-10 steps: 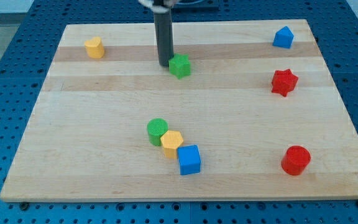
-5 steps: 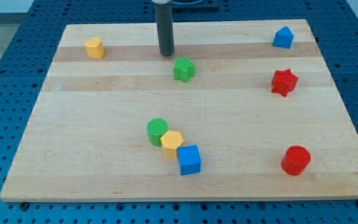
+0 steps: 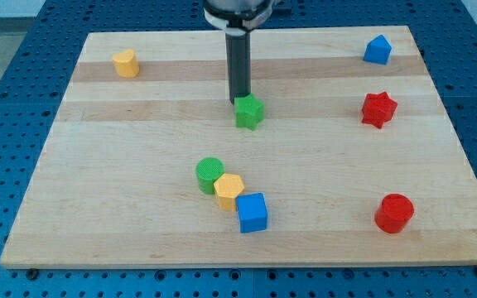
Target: Push the green star to the right of the green circle
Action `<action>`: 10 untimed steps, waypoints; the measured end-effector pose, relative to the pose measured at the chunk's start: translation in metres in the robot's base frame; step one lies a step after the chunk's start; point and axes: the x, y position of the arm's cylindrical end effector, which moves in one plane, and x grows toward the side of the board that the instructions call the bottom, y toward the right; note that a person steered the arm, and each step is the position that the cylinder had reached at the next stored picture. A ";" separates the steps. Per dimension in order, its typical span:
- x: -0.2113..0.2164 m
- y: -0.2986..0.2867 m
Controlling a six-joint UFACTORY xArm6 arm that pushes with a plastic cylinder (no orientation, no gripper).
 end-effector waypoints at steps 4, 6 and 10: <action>0.063 0.004; 0.038 0.084; 0.066 0.053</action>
